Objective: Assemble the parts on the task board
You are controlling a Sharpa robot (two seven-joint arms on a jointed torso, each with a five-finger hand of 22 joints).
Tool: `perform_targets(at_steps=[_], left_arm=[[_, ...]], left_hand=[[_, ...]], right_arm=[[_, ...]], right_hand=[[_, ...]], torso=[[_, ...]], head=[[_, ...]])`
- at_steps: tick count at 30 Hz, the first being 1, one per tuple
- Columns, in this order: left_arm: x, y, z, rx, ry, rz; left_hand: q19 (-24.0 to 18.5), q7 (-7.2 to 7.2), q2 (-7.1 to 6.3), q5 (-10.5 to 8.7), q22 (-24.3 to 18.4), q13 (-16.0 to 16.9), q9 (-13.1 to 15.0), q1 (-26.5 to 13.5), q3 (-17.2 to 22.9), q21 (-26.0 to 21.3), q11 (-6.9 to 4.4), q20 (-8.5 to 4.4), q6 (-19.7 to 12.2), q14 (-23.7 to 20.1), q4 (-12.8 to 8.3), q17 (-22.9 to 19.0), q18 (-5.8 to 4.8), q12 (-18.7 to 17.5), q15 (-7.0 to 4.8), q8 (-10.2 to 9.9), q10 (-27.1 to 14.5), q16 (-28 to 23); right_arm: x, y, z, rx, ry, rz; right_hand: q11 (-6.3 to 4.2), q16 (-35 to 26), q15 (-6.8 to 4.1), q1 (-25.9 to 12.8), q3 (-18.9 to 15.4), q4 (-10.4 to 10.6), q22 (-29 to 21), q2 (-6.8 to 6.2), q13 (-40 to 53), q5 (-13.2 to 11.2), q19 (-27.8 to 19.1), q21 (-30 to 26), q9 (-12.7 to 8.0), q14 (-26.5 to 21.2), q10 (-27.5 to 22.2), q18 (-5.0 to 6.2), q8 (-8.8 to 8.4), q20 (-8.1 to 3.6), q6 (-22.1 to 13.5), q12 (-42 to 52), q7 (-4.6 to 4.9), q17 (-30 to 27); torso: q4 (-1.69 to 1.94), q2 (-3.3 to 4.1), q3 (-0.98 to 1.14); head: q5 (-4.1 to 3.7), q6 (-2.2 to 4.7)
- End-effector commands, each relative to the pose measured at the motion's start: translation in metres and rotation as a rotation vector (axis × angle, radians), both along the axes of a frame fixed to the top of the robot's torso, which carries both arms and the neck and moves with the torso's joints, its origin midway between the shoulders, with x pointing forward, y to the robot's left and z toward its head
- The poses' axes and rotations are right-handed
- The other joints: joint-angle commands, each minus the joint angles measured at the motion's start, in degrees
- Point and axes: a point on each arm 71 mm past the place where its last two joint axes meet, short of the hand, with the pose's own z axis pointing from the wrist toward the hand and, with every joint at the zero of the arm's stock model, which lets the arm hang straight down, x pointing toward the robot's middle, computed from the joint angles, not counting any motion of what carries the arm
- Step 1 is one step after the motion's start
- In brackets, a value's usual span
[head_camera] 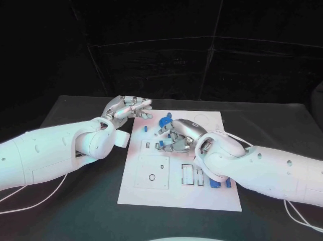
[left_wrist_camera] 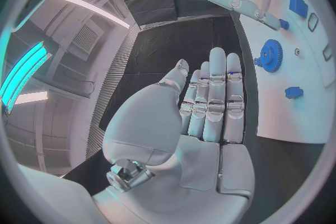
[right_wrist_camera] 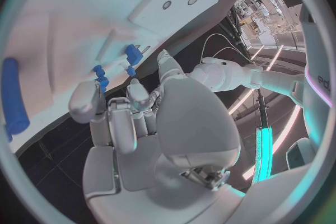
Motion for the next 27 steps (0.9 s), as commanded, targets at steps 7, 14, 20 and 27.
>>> perform_targets(at_steps=[7, 14, 20, 27], left_arm=[[-0.004, 0.008, -0.008, 0.329, 0.064, -0.098], [-0.007, 0.001, -0.013, 0.613, 0.176, -0.217], [-0.006, -0.009, -0.008, 0.913, 0.234, -0.303], [0.002, -0.024, 0.001, 1.105, 0.266, -0.333]], left_hand=[[9.7, -2.56, -1.39, 0.30, 3.8, 3.6, 1.2, -4.3, -0.9, 7.5, -2.85, -3.64, 2.9, 10.9, 1.9, 23.8, 0.71, 3.4, -3.30, 1.3, 6.5, 26.9], [18.1, -5.08, -1.62, 0.57, 32.4, 21.9, 4.3, -8.8, -3.3, 36.3, -4.61, -6.44, 4.0, 13.9, 5.8, 61.1, -2.28, 25.3, -5.16, 5.3, 7.7, 62.6], [19.3, -5.51, -0.52, 0.43, 46.1, 45.4, 8.6, -10.4, -6.5, 47.6, -5.69, -6.65, 2.6, 14.3, 9.9, 63.5, -3.83, 48.2, -6.12, 10.7, 4.9, 64.4], [21.5, -6.46, 0.43, 0.39, 57.6, 54.0, 14.4, -10.2, -10.7, 55.5, -6.25, -7.27, 0.5, 14.6, 13.2, 64.9, -5.38, 56.1, -6.46, 17.4, 5.3, 65.4]], right_arm=[[0.013, -0.075, 0.043, 0.320, 0.110, -0.044], [0.026, -0.124, 0.066, 0.383, 0.171, -0.133], [0.032, -0.140, 0.070, 0.383, 0.177, -0.168], [0.037, -0.144, 0.069, 0.368, 0.187, -0.190]], right_hand=[[-0.67, -4.8, -0.62, 3.7, 0.2, -0.8, -8.6, 1.94, -9.4, 2.6, -4.9, -5.3, -0.3, 1.9, -6.5, 2.34, 1.07, -0.63, -0.4, -7.9, -0.31, -0.7], [-1.11, -5.7, -1.01, 4.3, 0.0, -1.4, -9.2, 2.76, -11.1, 2.3, -4.5, -5.9, -0.1, 2.0, -5.6, 2.36, 2.25, -0.98, 0.6, -8.9, -0.78, -1.5], [-1.23, -5.9, -1.12, 4.3, -0.1, -1.5, -9.2, 3.05, -11.3, 2.3, -4.3, -6.0, -0.1, 2.0, -5.3, 2.35, 2.56, -1.09, 0.8, -8.9, -0.90, -1.7], [-1.31, -6.1, -1.20, 4.2, -0.2, -1.5, -9.5, 3.28, -11.6, 2.5, -4.4, -6.3, -0.1, 2.0, -5.2, 2.39, 2.78, -1.17, 0.9, -9.0, -0.98, -2.0]], torso=[[-0.19, -0.83, 0.04], [-0.33, -1.79, 0.22], [-0.37, -2.27, 0.56], [-0.26, -2.84, 0.86]], head=[[0.12, 0.05], [0.47, -0.56], [0.66, -0.90], [1.12, -1.47]])
